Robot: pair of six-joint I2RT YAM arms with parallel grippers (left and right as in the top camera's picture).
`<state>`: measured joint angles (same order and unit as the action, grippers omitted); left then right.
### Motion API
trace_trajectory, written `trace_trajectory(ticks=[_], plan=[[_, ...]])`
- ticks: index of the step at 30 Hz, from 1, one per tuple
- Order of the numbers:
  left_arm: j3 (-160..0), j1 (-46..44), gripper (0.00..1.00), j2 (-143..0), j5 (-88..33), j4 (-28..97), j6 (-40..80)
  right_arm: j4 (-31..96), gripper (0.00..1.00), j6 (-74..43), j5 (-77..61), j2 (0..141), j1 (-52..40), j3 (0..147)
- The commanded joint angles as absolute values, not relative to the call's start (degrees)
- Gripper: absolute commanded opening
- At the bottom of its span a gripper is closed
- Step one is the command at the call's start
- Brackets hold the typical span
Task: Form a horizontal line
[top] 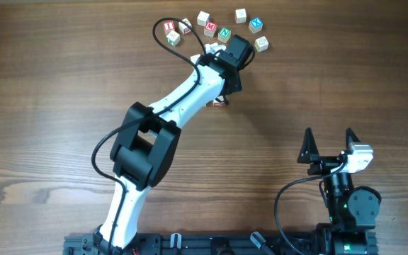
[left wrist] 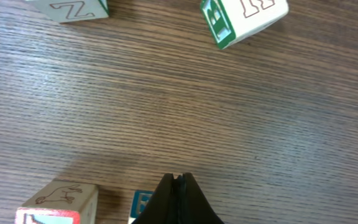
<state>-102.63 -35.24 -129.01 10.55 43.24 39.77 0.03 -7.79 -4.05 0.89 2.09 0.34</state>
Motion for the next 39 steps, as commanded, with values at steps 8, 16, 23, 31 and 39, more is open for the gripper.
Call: trace_trajectory(ticks=[8, 16, 23, 31, 39], plan=[[-104.2, -36.5, 0.04, -129.9, 2.3, 46.1, 39.2, -0.1, 1.00, -7.5, -4.3, 0.8, 2.5, 0.3], [-104.1, -37.5, 0.04, -130.0, 2.4, 48.1, 39.2, -0.1, 1.00, -7.5, -4.3, 1.0, 2.5, 0.3], [-102.3, -37.5, 0.04, -130.2, 2.9, 47.8, 39.3, -0.1, 1.00, -7.5, -4.3, 1.0, 2.5, 0.3], [-99.3, -37.5, 0.04, -130.2, 3.1, 46.0, 39.3, -0.1, 1.00, -7.5, -4.3, 1.0, 2.5, 0.3], [-99.3, -37.4, 0.04, -130.2, 5.3, 46.0, 39.3, -0.1, 1.00, -7.5, -4.3, 1.0, 2.5, 0.3]])
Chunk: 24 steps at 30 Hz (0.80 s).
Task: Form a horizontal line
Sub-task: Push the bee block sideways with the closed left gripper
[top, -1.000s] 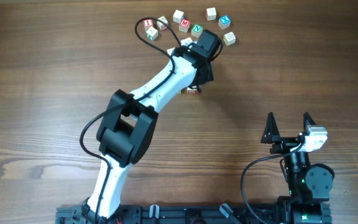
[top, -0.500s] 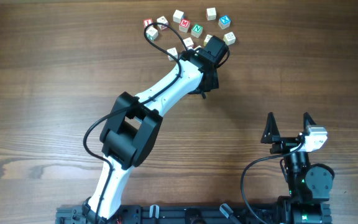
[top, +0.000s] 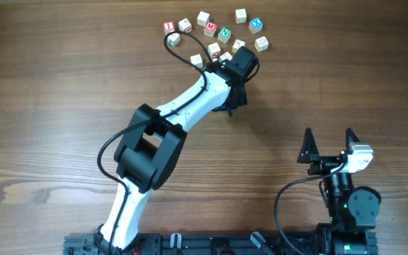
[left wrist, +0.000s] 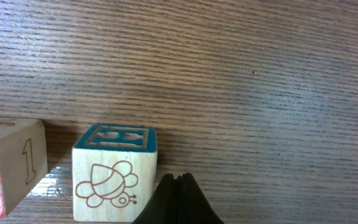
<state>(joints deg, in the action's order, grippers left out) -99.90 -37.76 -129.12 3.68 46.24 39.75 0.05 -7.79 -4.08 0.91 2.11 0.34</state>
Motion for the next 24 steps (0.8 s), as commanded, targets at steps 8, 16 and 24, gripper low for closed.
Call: trace_trajectory(ticks=[8, 16, 24], plan=[[-99.3, -37.4, 0.04, -130.2, 6.2, 46.0, 39.3, -0.1, 0.99, -7.5, -4.3, 1.0, 2.5, 0.3], [-99.3, -37.4, 0.04, -130.2, 7.6, 46.1, 39.5, -0.1, 1.00, -7.5, -4.3, 1.0, 2.5, 0.3], [-99.3, -37.4, 0.04, -130.2, 7.6, 46.5, 39.5, -0.1, 0.99, -7.5, -4.3, 1.0, 2.5, 0.3]])
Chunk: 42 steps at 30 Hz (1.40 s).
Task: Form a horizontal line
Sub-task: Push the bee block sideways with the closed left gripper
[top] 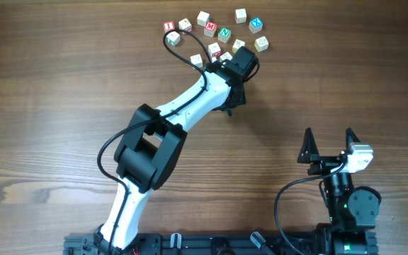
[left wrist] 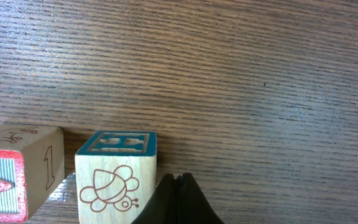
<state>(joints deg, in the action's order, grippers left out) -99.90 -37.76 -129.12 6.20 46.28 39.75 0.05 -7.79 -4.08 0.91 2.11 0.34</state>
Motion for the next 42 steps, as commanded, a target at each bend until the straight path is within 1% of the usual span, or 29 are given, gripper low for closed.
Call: trace_trajectory(ticks=[1, 28, 42], plan=[[-99.3, -37.4, 0.04, -130.2, 7.6, 46.8, 39.5, -0.1, 1.00, -7.5, -4.3, 1.0, 2.5, 0.3], [-99.3, -37.4, 0.04, -130.2, 11.2, 47.9, 39.5, -0.1, 1.00, -7.5, -4.3, 1.0, 2.5, 0.3], [-99.3, -37.4, 0.04, -130.2, 11.2, 49.4, 39.4, -0.1, 1.00, -7.5, -4.3, 1.0, 2.5, 0.3]])
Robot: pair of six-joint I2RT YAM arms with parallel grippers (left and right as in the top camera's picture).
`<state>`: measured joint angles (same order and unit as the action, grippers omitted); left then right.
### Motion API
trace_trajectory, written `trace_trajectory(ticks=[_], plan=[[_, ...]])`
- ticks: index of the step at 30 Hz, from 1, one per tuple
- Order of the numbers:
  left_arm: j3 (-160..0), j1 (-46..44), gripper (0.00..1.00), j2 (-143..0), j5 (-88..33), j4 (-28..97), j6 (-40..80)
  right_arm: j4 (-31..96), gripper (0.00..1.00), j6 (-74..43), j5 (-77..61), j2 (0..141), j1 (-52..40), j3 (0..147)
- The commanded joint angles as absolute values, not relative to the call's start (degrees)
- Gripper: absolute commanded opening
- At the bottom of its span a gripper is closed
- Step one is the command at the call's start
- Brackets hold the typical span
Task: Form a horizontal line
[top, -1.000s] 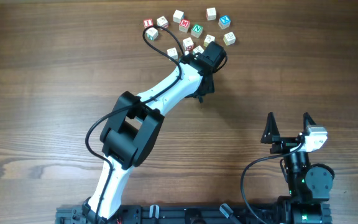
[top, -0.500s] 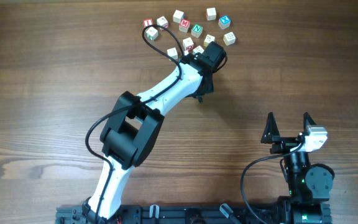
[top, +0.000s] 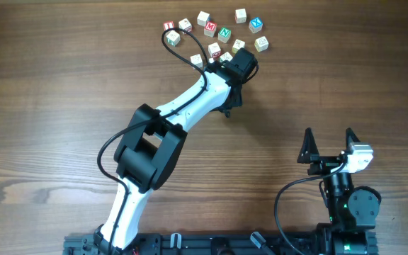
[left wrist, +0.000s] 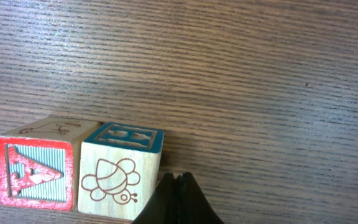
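Note:
Several lettered wooden blocks lie scattered at the table's far edge, among them a red M block (top: 210, 27), a green N block (top: 224, 32) and a blue block (top: 256, 23). My left gripper (left wrist: 179, 177) is shut and empty, low over the wood. Its tip is right beside a bee-picture block with a blue top (left wrist: 122, 171). A red-framed A block (left wrist: 36, 171) sits flush against that block's left side. In the overhead view the left wrist (top: 238, 60) covers these two blocks. My right gripper (top: 329, 139) is open and parked at the near right.
The left arm (top: 190, 95) stretches diagonally from the near left to the block cluster, its black cable looping over blocks at the far left. Other blocks (top: 261, 43) lie close around the wrist. Bare wooden table (top: 346, 71) spreads to the right.
In the left wrist view the two blocks sit higher and further right, and the red A block now lies flush against the bee block where a narrow gap showed. Both arms look unchanged overhead.
My shut left gripper first hung over bare wood with a blue block edge at its tip and the arm nearer the table's middle. Then the arm reached further, with the bee block beside the tip and a red block apart. Now the two touch.

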<state>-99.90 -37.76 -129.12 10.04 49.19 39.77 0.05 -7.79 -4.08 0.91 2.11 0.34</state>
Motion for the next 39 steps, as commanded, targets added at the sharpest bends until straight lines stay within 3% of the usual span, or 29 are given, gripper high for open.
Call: trace_trajectory(ticks=[1, 39], plan=[[-99.3, -37.4, 0.04, -130.2, 11.2, 49.3, 39.4, -0.1, 1.00, -7.5, -4.3, 1.0, 2.5, 0.3], [-99.3, -37.4, 0.04, -130.2, 12.7, 47.7, 39.5, -0.1, 1.00, -7.5, -4.3, 1.0, 2.5, 0.3]])
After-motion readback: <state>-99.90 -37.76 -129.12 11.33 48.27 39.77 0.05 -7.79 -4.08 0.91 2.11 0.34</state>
